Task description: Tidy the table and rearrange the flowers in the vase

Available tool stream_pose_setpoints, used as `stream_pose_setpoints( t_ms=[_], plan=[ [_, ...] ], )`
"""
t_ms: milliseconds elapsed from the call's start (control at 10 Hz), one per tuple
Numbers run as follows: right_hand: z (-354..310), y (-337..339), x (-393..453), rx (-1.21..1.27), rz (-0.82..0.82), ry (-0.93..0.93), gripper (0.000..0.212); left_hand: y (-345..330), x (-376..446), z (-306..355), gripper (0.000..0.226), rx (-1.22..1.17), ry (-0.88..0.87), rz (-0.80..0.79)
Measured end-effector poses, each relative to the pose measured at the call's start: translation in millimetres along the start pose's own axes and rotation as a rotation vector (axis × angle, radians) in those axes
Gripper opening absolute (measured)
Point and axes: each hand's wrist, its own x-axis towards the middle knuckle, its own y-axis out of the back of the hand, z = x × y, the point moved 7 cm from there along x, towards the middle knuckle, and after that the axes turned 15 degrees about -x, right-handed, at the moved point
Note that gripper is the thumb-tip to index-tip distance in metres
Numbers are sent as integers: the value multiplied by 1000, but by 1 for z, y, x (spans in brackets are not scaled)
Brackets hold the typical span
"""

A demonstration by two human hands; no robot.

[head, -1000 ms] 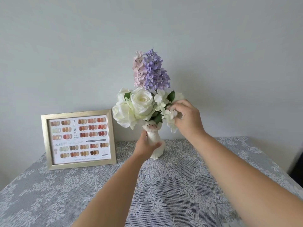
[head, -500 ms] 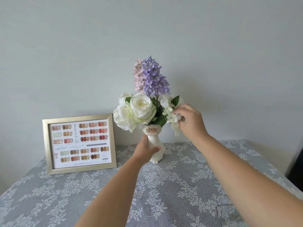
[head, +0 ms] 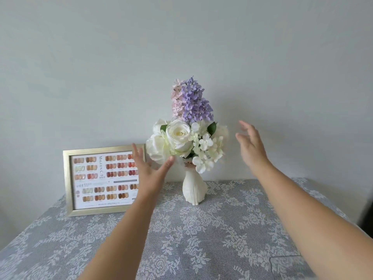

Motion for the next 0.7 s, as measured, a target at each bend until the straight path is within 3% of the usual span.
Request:
stream_pose_setpoints(
  t_ms=[100, 200, 300, 400, 700],
  plan=[
    [-7, -31, 1, 98, -158, -72, 46, -13, 9, 28, 108, 213, -138, -64],
    [-22, -44, -6, 154, -157, -54, 45, -27, 4, 30, 82, 447, -221, -116],
    [-31, -46, -12, 196, -138, -47, 42, -34, -6, 18, 56, 446, -242, -165],
    [-39, -46, -18, 177, -166, -17, 42, -39, -14, 13, 47, 532, -302, -174],
    [-33, -3, -31, 50, -60, -6, 41, -12, -33, 36, 52, 521, -255, -157]
  ],
)
